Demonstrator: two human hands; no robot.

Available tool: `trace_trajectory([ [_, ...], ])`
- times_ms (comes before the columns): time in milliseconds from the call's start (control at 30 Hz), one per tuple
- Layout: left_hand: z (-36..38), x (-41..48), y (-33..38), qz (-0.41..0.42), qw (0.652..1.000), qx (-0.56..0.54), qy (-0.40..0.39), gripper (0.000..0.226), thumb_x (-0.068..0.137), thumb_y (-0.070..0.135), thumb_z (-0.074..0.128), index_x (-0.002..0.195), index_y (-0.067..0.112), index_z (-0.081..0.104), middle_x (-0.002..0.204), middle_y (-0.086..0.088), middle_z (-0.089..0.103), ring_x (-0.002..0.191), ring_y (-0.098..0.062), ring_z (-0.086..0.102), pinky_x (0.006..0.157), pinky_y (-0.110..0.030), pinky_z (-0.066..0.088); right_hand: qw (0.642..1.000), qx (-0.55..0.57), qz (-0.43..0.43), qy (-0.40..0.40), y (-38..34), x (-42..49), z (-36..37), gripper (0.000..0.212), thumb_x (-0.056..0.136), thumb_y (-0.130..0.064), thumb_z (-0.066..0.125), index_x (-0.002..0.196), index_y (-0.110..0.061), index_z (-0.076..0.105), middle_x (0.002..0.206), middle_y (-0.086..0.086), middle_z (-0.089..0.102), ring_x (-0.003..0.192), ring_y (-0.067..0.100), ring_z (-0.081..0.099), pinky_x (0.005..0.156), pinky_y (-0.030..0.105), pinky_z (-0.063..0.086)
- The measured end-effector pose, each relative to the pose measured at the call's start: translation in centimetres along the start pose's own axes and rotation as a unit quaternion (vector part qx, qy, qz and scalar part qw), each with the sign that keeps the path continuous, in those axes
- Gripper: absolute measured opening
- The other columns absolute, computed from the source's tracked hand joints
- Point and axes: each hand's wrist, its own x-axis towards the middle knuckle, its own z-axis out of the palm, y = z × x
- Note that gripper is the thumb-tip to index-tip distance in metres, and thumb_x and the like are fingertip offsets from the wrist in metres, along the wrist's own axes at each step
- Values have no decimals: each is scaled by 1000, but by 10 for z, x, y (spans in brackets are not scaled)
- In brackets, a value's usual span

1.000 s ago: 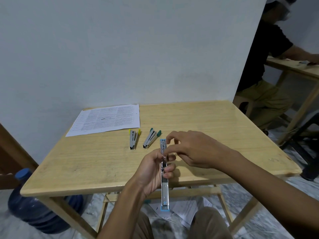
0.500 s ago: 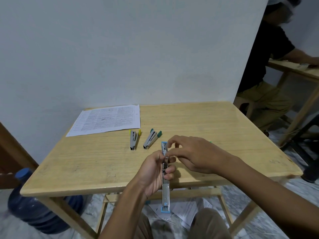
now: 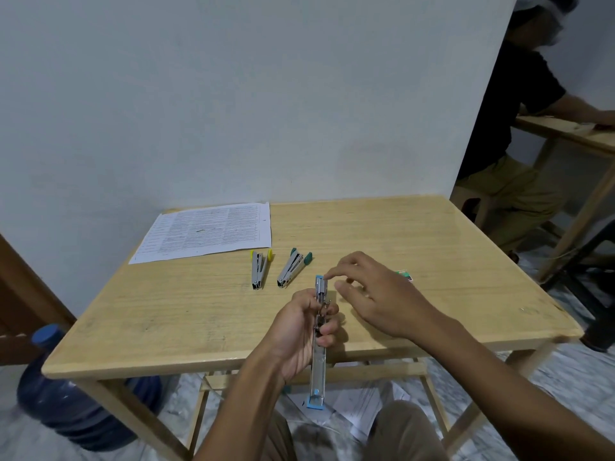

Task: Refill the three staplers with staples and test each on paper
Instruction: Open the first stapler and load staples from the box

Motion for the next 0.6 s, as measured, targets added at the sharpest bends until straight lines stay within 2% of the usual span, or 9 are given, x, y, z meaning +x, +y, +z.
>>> trace_trajectory([
  [67, 0, 1, 1, 1, 1000, 5, 6, 19, 85, 2, 27, 96, 11, 39, 69, -7, 46, 46, -12, 37, 38, -20, 27, 991, 134, 0, 25, -5, -7, 6, 17, 92, -36, 60, 107, -31, 68, 104, -19, 61, 93, 4, 62, 80, 28, 51],
  [133, 0, 2, 2, -3, 1000, -2, 5, 17, 88, 3, 26, 96, 12, 39, 65, -6, 50, 45, -12, 38, 37, -20, 29, 982, 180, -4, 57, -7, -14, 15, 11, 87, -24, 72, 98, -25, 72, 93, -13, 68, 88, 6, 65, 78, 24, 52],
  [200, 1, 2, 2, -6, 1000, -7, -2, 14, 90, 5, 27, 93, 11, 40, 67, -7, 53, 45, -12, 39, 38, -20, 29, 976, 196, 7, 90, -7, -19, 25, 14, 86, -12, 74, 94, -23, 74, 87, -10, 71, 84, 5, 67, 76, 17, 52],
  [367, 5, 0, 1, 1, 1000, -17, -16, 15, 95, 10, 29, 93, 8, 44, 69, -7, 54, 46, -12, 39, 39, -20, 28, 972, 183, 18, 147, -5, -16, 35, 12, 85, -7, 74, 94, -14, 76, 87, -4, 70, 83, 5, 65, 73, 16, 51],
  [500, 3, 0, -4, 21, 1000, -10, 17, 9, 100, 8, 31, 106, 12, 36, 67, -8, 57, 47, -14, 40, 40, -22, 28, 975, 161, 62, 138, -6, -15, 40, 11, 90, -16, 69, 98, -14, 76, 90, -7, 61, 86, 3, 58, 71, 11, 45],
  [600, 4, -1, -7, 35, 999, 5, 38, 10, 100, 5, 32, 106, 12, 35, 62, -6, 59, 45, -13, 41, 39, -22, 27, 984, 94, 53, 140, -9, -16, 42, 13, 91, -21, 67, 98, -16, 77, 89, -7, 57, 85, 3, 54, 70, 10, 41],
])
